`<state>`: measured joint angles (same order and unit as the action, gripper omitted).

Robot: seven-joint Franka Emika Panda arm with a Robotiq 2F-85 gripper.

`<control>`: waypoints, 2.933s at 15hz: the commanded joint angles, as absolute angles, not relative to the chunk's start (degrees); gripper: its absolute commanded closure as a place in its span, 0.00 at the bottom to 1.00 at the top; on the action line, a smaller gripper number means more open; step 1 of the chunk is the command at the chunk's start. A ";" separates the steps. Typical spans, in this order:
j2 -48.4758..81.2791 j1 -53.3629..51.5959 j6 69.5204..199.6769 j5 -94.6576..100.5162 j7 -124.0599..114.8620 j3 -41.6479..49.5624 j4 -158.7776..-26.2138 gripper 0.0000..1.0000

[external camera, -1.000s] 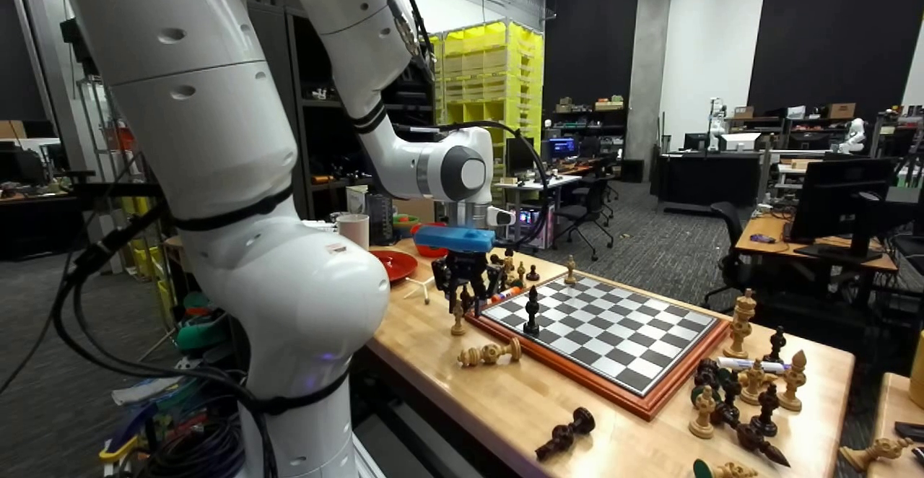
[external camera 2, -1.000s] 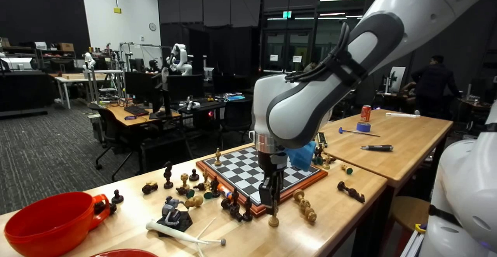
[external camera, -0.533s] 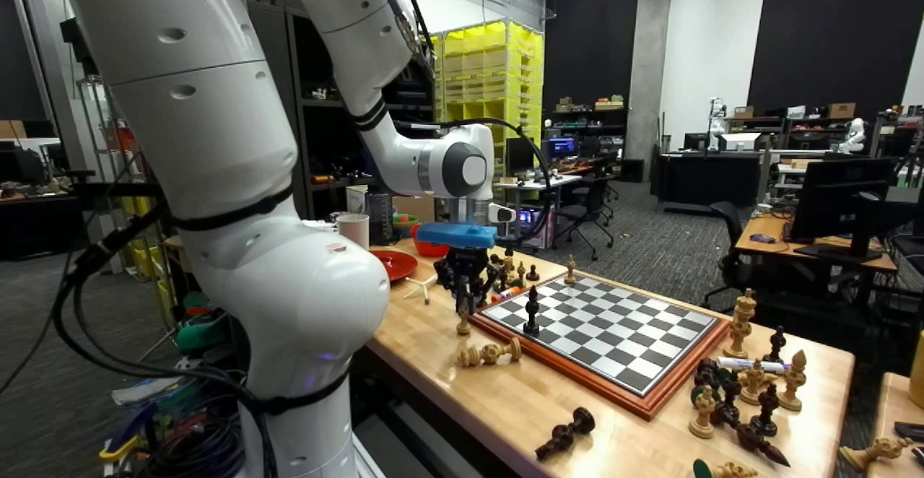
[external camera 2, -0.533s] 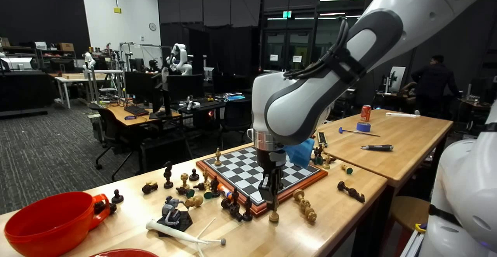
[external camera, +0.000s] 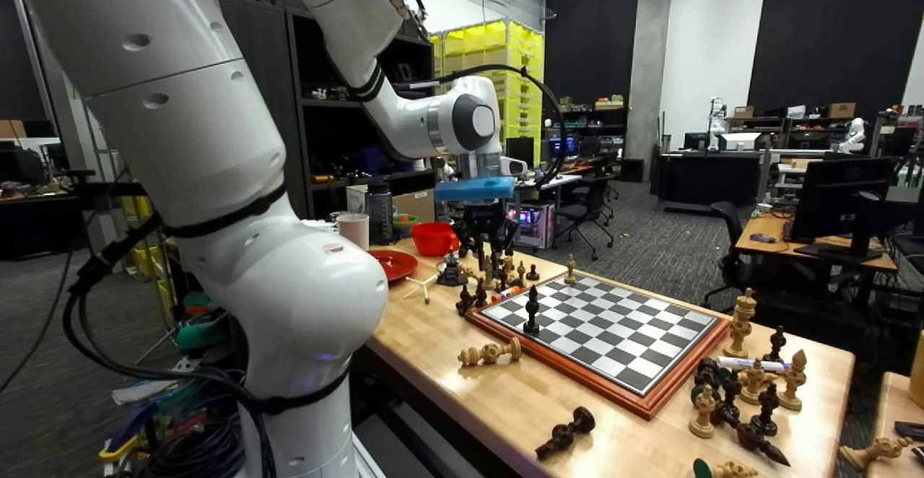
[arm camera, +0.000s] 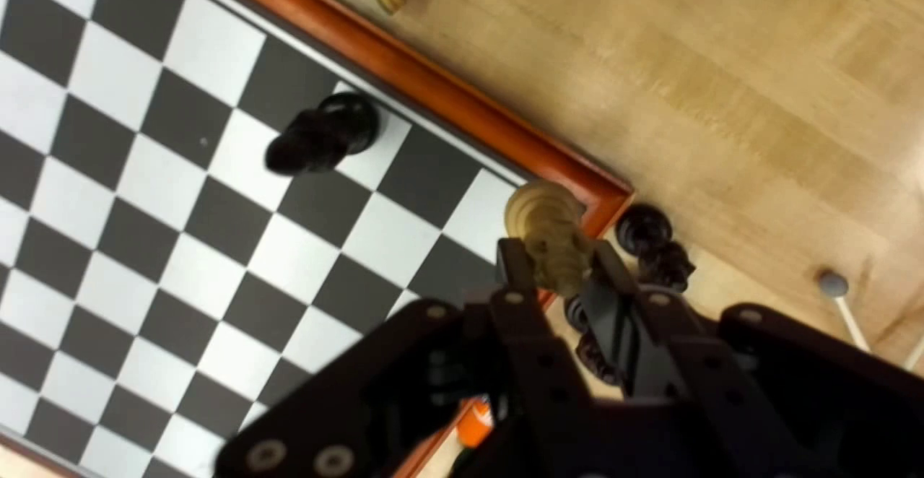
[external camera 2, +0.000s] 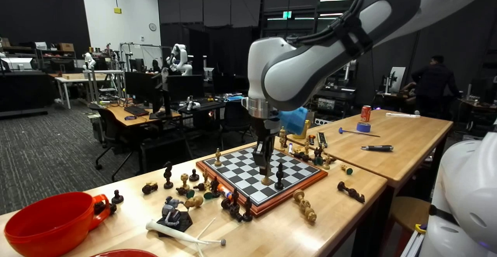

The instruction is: Put one white chess piece on the chessboard.

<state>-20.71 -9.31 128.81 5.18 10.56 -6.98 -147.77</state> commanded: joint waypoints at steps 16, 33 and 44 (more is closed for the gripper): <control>0.25 -7.56 124.74 11.92 15.60 -6.79 -118.91 0.94; 15.83 -4.91 116.72 15.18 14.50 -4.44 -102.84 0.77; 20.94 -3.03 114.78 10.62 16.10 -4.18 -98.56 0.94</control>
<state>18.87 -3.65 116.75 11.95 15.01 -4.34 -101.50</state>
